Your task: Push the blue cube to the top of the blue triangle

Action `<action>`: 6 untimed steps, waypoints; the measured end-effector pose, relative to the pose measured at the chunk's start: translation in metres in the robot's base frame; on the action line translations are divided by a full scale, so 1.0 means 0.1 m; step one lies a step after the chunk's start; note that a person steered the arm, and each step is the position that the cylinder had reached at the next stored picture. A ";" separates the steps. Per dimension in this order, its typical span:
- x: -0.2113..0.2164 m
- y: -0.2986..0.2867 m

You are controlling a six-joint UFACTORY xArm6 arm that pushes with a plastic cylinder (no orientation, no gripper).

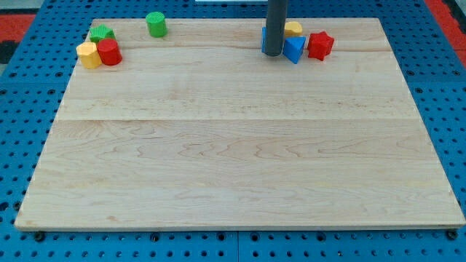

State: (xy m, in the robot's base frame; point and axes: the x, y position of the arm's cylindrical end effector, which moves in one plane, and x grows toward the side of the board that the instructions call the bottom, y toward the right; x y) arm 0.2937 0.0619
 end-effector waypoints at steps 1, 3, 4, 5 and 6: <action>-0.24 -0.61; -0.41 0.06; -0.05 -0.80; 0.30 -1.99; 0.57 -2.97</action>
